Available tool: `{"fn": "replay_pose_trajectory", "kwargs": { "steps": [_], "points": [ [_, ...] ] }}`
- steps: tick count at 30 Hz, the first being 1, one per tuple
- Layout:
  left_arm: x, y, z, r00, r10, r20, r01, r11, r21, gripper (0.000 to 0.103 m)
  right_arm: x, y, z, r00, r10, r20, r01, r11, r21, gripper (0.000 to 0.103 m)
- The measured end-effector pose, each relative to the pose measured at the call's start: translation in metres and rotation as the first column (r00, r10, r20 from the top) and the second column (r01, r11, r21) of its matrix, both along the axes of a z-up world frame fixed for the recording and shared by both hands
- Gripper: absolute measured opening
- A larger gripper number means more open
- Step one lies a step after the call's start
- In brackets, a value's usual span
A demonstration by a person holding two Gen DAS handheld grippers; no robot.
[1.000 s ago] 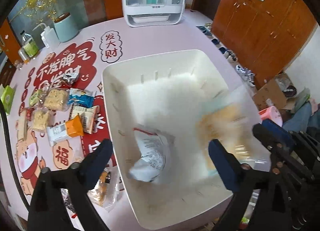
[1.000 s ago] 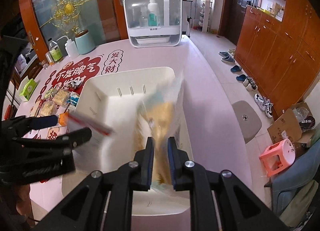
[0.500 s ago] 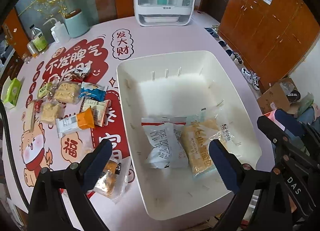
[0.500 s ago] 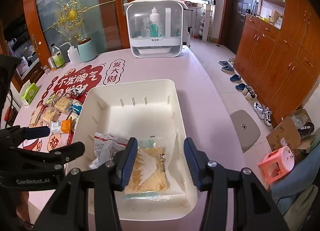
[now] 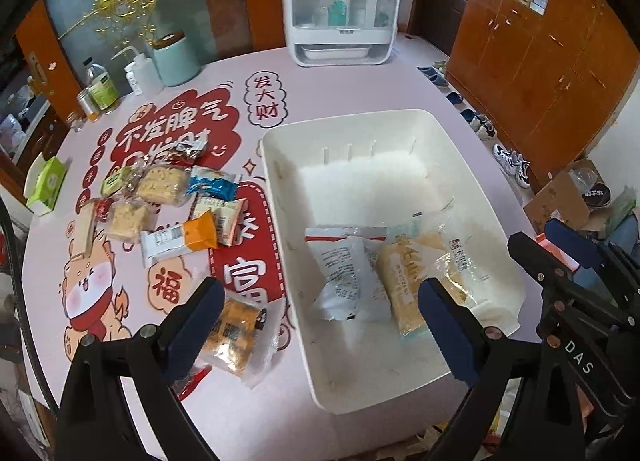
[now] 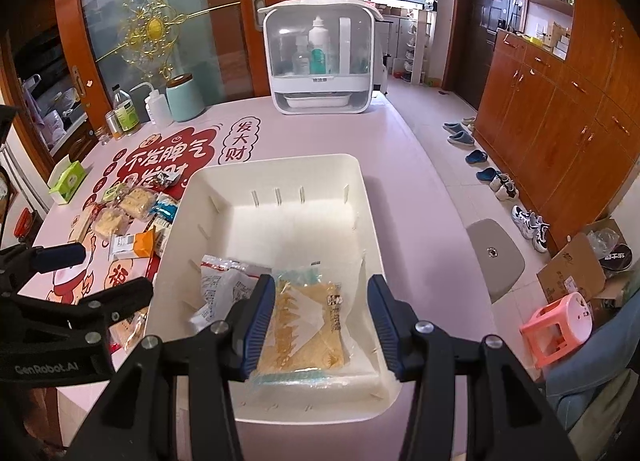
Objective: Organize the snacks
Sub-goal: 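Withdraw both tools from the tray back toward the snack pile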
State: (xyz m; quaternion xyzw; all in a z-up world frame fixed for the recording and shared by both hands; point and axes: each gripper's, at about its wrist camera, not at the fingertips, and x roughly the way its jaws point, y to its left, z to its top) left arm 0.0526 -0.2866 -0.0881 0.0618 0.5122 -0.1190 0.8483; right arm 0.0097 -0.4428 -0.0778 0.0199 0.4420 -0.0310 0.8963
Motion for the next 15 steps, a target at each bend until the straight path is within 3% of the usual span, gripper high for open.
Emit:
{"fn": "replay_pose_trajectory", "kwargs": {
  "steps": [15],
  "points": [
    [-0.023,0.092,-0.002,0.986,0.168,-0.009,-0.168,0.986,0.015,0.097,0.006,0.058,-0.007,0.995,0.102,-0.019,-0.102,0.995,0.023,0.049]
  ]
}}
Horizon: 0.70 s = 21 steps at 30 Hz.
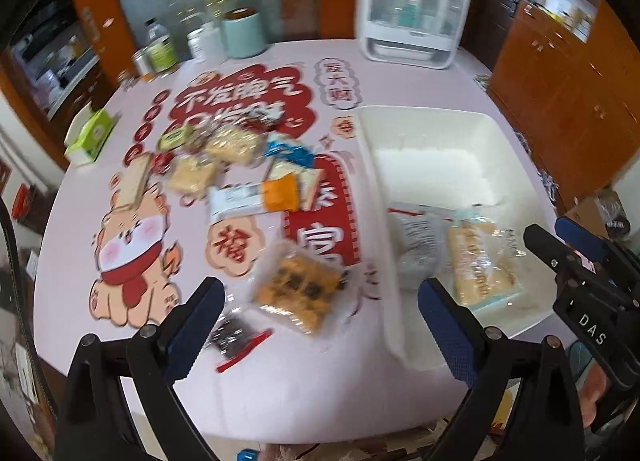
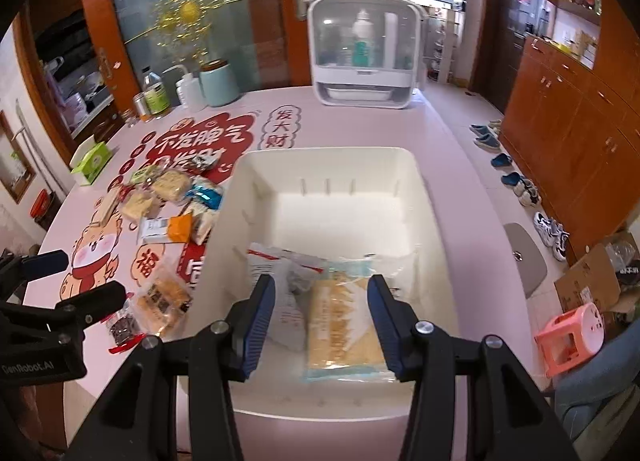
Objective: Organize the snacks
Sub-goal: 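Withdraw both tools from the tray back toward the snack pile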
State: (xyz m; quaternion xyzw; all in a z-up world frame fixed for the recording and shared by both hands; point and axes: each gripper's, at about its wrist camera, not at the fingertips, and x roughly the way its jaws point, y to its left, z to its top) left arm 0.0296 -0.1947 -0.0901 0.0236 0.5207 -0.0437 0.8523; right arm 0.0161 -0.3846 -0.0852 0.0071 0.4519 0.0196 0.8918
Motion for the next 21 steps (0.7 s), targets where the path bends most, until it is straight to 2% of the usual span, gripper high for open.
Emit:
{"fn": "replay_pose_trajectory", "kwargs": {
  "steps": [9,13,18,21],
  "points": [
    [0.010,0.088,-0.017,0.995,0.096,-0.026,-0.096,0.995,-0.019,0.097,0.016,0.062,-0.004,0.998,0.058,-0.012,-0.058,0.998,-0.038,0.049],
    [0.027,0.128,-0.022,0.995,0.090,-0.041,-0.091,0.995,-0.031,0.097,0.027,0.097,-0.003,0.999,0.036,-0.024,-0.037,0.998,-0.047,0.049],
    [0.061,0.184,-0.022,0.997,0.070,-0.008,-0.070,0.997,-0.015,0.097,0.047,0.150,-0.001,0.999,0.025,-0.037,-0.027,0.998,-0.063,0.049],
    [0.084,0.218,-0.024,0.998,0.061,0.010,-0.061,0.998,0.004,0.097,0.066,0.181,-0.002,0.998,0.025,-0.050,-0.026,0.999,-0.028,0.049]
  ]
}}
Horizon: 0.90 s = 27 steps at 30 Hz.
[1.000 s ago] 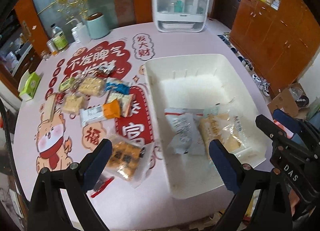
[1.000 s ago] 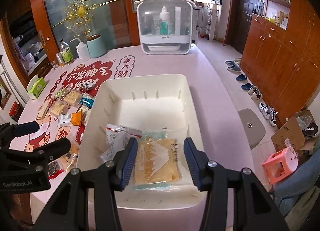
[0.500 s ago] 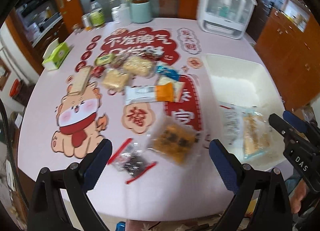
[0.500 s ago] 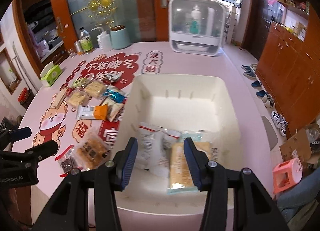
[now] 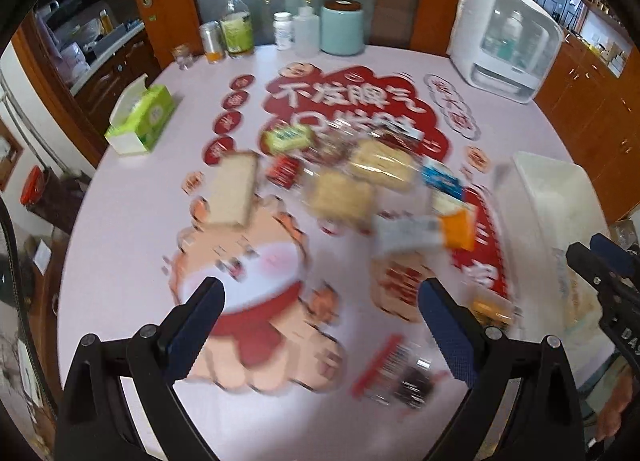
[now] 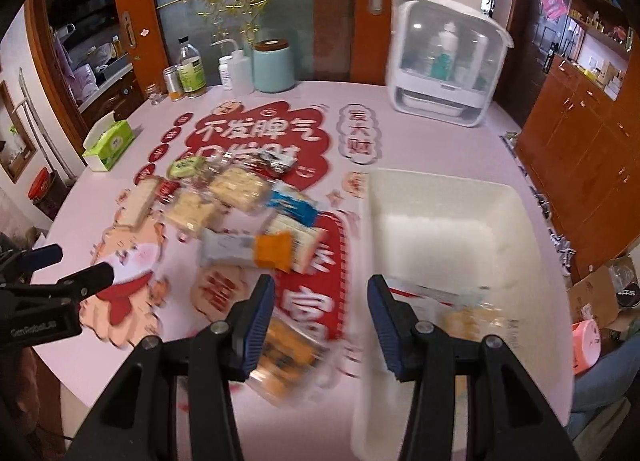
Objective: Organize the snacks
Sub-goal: 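Withdraw both tools from the tray back toward the snack pile, then grasp the brown wafer biscuit with the left gripper while the right grasps the puffed snack bag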
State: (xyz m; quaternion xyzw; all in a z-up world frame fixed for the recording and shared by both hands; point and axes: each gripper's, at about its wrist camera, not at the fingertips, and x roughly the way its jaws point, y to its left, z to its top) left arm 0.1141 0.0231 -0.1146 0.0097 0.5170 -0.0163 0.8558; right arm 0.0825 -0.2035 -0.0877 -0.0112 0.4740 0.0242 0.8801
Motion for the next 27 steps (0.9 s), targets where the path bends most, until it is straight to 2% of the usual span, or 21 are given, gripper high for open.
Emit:
{"fn": "replay_pose_trajectory", "kwargs": {
  "steps": [3,8,11,14,20,22,24,26,27],
  "points": [
    [0.027,0.033,-0.005,1.000,-0.001,0.016,0.000,0.999,0.037,0.097,0.021,0.029,-0.003,0.999,0.025,-0.022,-0.023,0.997,0.071,0.049],
    [0.069,0.076,-0.016,0.999,-0.006,0.039,0.003,0.996,0.088,0.097,0.062,0.079,-0.015,0.997,0.071,-0.042,-0.064,0.989,0.133,0.049],
    [0.091,0.095,-0.030,1.000,-0.008,0.029,0.005,0.996,0.092,0.097,0.090,0.103,-0.029,0.993,0.079,-0.091,-0.062,0.983,0.172,0.049],
    [0.110,0.108,-0.049,1.000,-0.009,0.006,0.008,0.996,0.085,0.097,0.122,0.124,-0.056,0.983,0.085,-0.166,-0.045,0.972,0.229,0.049],
    [0.138,0.118,-0.093,0.998,-0.010,-0.066,0.015,0.997,0.080,0.097,0.163,0.140,-0.116,0.949,0.018,-0.314,0.066,0.964,0.256,0.049],
    [0.145,0.120,-0.107,0.996,-0.010,-0.090,0.017,0.997,0.073,0.097,0.167,0.144,-0.126,0.950,-0.005,-0.312,0.083,0.968,0.237,0.053],
    [0.150,0.120,-0.115,0.994,-0.012,-0.110,0.019,0.998,0.064,0.097,0.171,0.149,-0.133,0.950,-0.007,-0.311,0.085,0.968,0.237,0.073],
    [0.155,0.121,-0.125,0.992,-0.011,-0.126,0.017,0.999,0.051,0.097,0.173,0.156,-0.138,0.952,-0.017,-0.305,0.085,0.973,0.212,0.082],
    [0.158,0.121,-0.129,0.991,-0.010,-0.134,0.016,0.999,0.042,0.097,0.174,0.159,-0.140,0.952,-0.020,-0.304,0.083,0.977,0.198,0.082]
  ]
}}
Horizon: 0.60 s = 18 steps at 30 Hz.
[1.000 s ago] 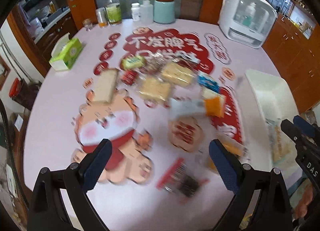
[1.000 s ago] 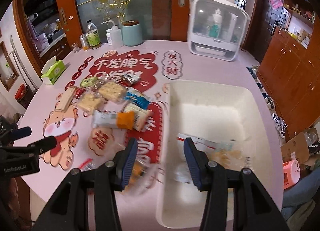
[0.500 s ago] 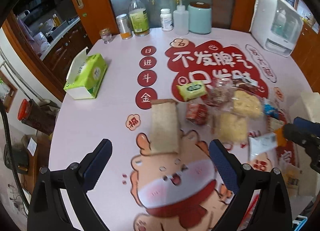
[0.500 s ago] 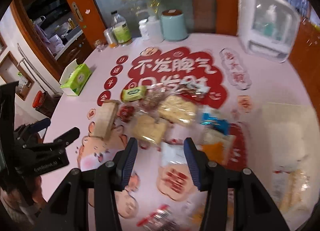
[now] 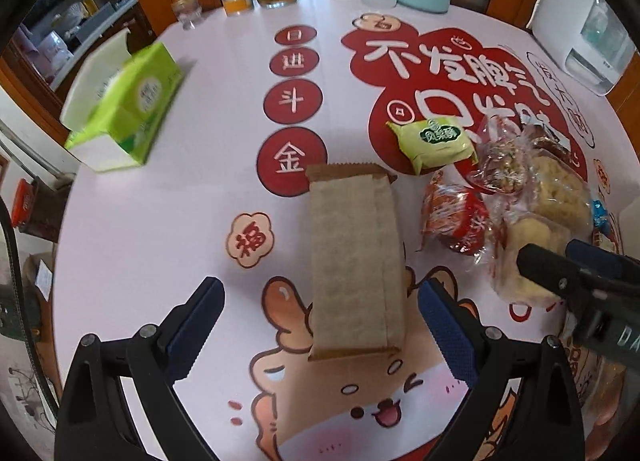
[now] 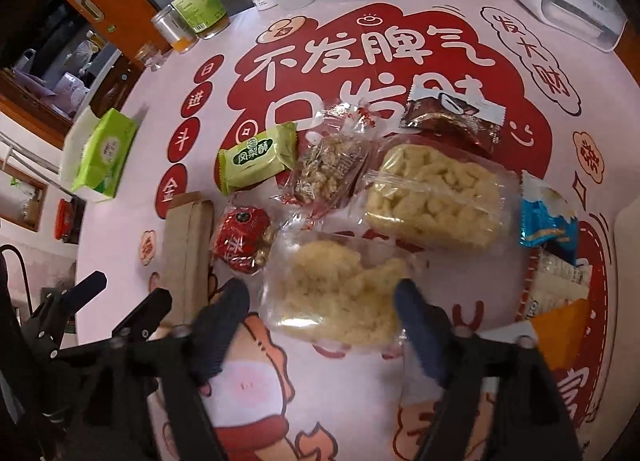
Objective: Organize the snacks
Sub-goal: 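Grasp the brown wafer biscuit with the left gripper while the right grasps the puffed snack bag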
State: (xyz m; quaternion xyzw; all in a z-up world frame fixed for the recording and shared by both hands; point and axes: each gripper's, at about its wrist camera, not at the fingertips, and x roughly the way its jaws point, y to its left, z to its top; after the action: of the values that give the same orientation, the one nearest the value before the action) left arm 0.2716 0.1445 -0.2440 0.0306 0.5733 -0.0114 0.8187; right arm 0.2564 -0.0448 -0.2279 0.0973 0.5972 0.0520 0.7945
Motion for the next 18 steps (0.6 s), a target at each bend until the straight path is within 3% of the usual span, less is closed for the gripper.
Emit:
{"fn": "replay_pose_trajectory", "kwargs": {
  "steps": [3,8,18],
  "points": [
    [0.005,0.000,-0.010,1.000,0.004,-0.019,-0.004,1.000,-0.005,0.097,0.005,0.007,-0.005,1.000,0.010,0.011,-0.010,0.999,-0.054,0.089],
    [0.009,0.000,-0.024,0.999,0.015,-0.046,-0.015,1.000,-0.005,0.097,0.009,0.008,-0.012,1.000,0.005,-0.002,-0.005,0.994,-0.109,0.089],
    [0.013,0.005,-0.033,0.997,0.029,-0.070,-0.031,0.999,-0.022,0.097,0.009,0.001,-0.021,0.997,-0.051,-0.050,0.046,0.994,-0.102,0.091]
  ]
}}
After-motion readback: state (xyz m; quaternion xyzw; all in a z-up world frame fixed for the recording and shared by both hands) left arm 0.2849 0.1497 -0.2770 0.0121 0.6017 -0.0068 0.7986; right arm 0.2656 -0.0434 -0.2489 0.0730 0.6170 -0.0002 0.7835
